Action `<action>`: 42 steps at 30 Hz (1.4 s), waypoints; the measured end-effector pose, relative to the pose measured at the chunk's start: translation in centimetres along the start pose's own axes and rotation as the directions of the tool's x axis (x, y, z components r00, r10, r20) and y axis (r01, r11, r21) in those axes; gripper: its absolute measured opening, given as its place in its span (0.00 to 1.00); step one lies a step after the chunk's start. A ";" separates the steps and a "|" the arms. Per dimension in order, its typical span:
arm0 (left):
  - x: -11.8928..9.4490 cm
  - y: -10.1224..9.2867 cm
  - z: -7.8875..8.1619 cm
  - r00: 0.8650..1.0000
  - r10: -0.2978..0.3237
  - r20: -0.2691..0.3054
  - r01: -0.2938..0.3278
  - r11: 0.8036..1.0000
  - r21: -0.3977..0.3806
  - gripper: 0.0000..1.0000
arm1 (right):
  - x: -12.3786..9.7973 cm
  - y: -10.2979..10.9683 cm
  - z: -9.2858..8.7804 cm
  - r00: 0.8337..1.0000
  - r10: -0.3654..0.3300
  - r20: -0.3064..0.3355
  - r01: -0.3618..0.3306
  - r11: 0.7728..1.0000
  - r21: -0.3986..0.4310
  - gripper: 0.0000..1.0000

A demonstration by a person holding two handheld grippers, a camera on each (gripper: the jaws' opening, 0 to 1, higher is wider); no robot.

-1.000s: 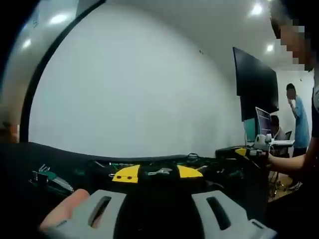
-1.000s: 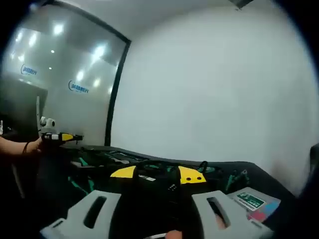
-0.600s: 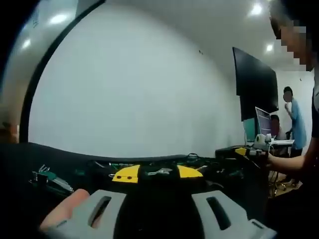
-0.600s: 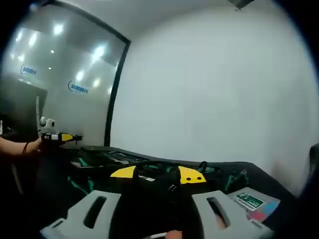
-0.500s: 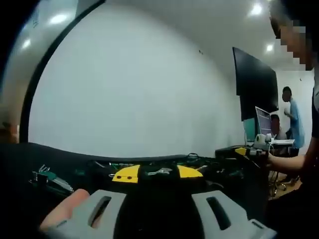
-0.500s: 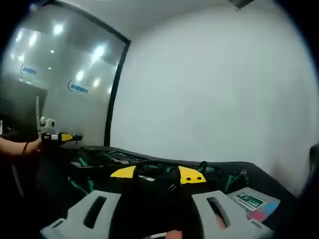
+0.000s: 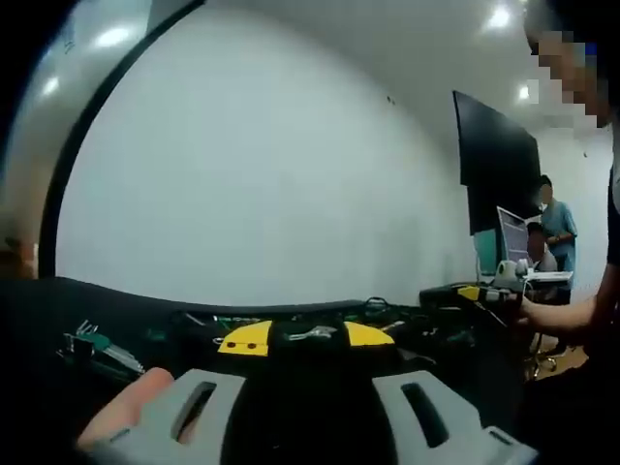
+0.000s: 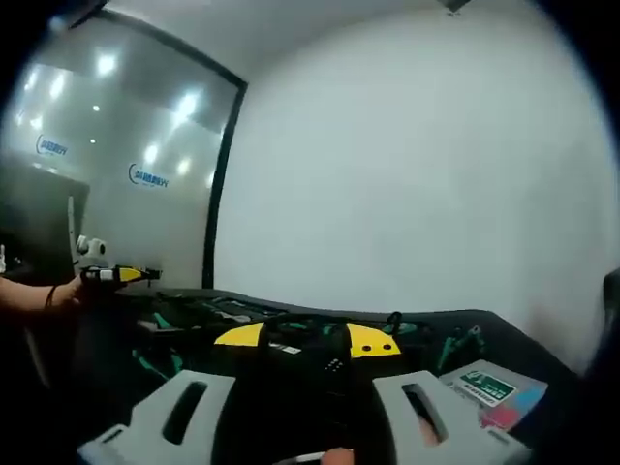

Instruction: Pick up the tools and put them into their designated positions in the toolbox.

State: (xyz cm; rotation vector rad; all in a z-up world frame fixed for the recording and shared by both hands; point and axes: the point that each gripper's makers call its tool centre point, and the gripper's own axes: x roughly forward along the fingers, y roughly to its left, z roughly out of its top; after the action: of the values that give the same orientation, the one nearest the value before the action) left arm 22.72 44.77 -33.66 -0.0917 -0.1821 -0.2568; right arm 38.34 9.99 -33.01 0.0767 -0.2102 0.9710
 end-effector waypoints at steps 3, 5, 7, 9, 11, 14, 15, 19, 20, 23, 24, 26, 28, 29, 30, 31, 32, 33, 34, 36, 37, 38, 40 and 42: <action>0.1 0.0 -0.3 1.000 -0.001 -0.013 0.001 1.000 0.014 0.28 | 0.3 -0.8 -0.5 0.999 0.017 -0.042 -0.014 0.999 0.052 0.28; 0.1 0.2 -0.4 1.000 0.001 -0.018 -0.001 1.000 0.015 0.28 | 0.4 -3.1 0.2 0.991 -0.026 -0.130 0.035 0.997 0.071 0.28; 0.1 0.2 -0.4 1.000 0.000 -0.018 0.000 1.000 0.013 0.28 | 0.8 -6.0 2.6 0.987 -0.068 -0.149 0.078 0.995 0.062 0.28; 0.1 0.1 -0.4 1.000 -0.005 -0.019 0.006 1.000 0.017 0.28 | 0.8 -8.4 2.5 0.944 -0.076 -0.321 0.122 0.985 0.124 0.29; 0.0 0.0 -0.3 1.000 -0.017 -0.015 0.017 1.000 0.022 0.28 | 1.0 -10.7 2.7 0.899 -0.041 -0.437 0.124 0.979 0.164 0.41; -0.1 0.3 0.0 1.000 -0.023 0.007 0.023 1.000 -0.002 0.28 | -0.2 -13.0 3.1 0.816 -0.080 -0.573 0.101 0.995 0.004 0.42; -0.1 0.4 0.1 1.000 -0.022 0.009 0.022 1.000 -0.005 0.28 | -0.9 -12.9 2.7 0.772 -0.079 -0.630 0.059 0.997 -0.053 0.40; 0.0 0.3 0.0 1.000 -0.023 0.006 0.023 1.000 0.003 0.28 | -3.2 -14.6 -0.6 0.538 -0.136 -0.832 0.026 0.989 -0.144 0.46; 0.0 0.2 -0.1 1.000 -0.024 0.003 0.024 1.000 0.007 0.28 | -3.5 -15.2 -1.3 0.492 -0.154 -0.857 0.015 0.986 -0.169 0.46; 0.0 0.1 0.0 1.000 -0.026 0.004 0.026 1.000 0.008 0.28 | -4.4 -15.0 -3.8 0.367 -0.098 -0.925 0.009 0.995 -0.101 0.47; -0.1 0.1 0.0 1.000 -0.027 0.007 0.026 1.000 0.004 0.28 | -4.8 -14.7 -4.4 0.328 -0.074 -0.942 0.044 0.997 -0.063 0.47; -0.1 -0.1 0.2 1.000 -0.027 0.012 0.027 1.000 0.000 0.28 | -4.0 -15.2 -5.6 0.311 -0.068 -0.948 0.023 0.998 -0.064 0.52; -0.1 0.0 0.1 1.000 -0.025 0.011 0.025 1.000 -0.001 0.28 | -5.2 -14.1 -6.6 0.249 -0.061 -0.967 -0.003 0.998 -0.064 0.54; -0.1 0.0 0.1 1.000 -0.025 0.010 0.025 1.000 0.001 0.28 | -5.4 -13.7 -7.0 0.239 -0.059 -0.969 -0.031 0.997 -0.069 0.55; -0.1 0.0 0.1 1.000 -0.026 0.009 0.026 1.000 0.002 0.28 | -5.2 -13.1 -7.3 0.245 -0.064 -0.967 -0.046 0.996 -0.078 0.58; -0.1 -0.1 0.1 1.000 -0.026 0.008 0.026 1.000 0.004 0.28 | -5.3 -13.0 -7.5 0.237 -0.065 -0.969 -0.049 0.996 -0.079 0.60; -0.1 -0.1 0.1 1.000 -0.028 0.008 0.028 1.000 0.005 0.28 | -5.2 -13.6 -8.0 0.210 -0.059 -0.976 -0.062 0.995 -0.073 0.60; -0.1 -0.2 0.1 0.999 -0.031 0.010 0.030 1.000 0.005 0.28 | -5.0 -13.7 -8.5 0.205 -0.050 -0.977 -0.094 0.993 -0.070 0.61; -0.1 -0.1 0.2 0.999 -0.033 0.013 0.033 0.999 0.003 0.28 | -4.6 -14.3 -8.8 0.203 -0.044 -0.978 -0.091 0.994 -0.064 0.63; -0.2 -0.1 0.2 0.999 -0.033 0.014 0.033 0.999 0.002 0.28 | -3.8 -16.1 -9.5 0.192 -0.055 -0.980 -0.064 0.996 -0.068 0.63; -0.2 -0.1 0.2 0.999 -0.034 0.015 0.034 0.999 0.002 0.28 | -3.7 -16.3 -9.6 0.193 -0.059 -0.979 -0.065 0.995 -0.072 0.61; -0.2 -0.2 0.2 0.999 -0.035 0.015 0.035 0.999 0.002 0.28 | -3.6 -16.5 -9.8 0.198 -0.063 -0.978 -0.068 0.995 -0.077 0.59; -0.2 -0.2 0.2 0.999 -0.035 0.013 0.035 0.999 0.004 0.28 | -3.4 -17.1 -10.2 0.198 -0.060 -0.978 -0.053 0.996 -0.072 0.57; -0.2 -0.2 0.2 0.999 -0.037 0.015 0.037 0.999 0.004 0.28 | -3.4 -17.7 -10.7 0.192 -0.056 -0.980 -0.037 0.997 -0.065 0.57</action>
State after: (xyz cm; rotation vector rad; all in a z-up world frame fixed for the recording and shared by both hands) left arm 22.44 44.62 -33.46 -0.0868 -0.1991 -0.2931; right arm 52.65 -1.00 -43.70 -0.6550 1.0151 0.8170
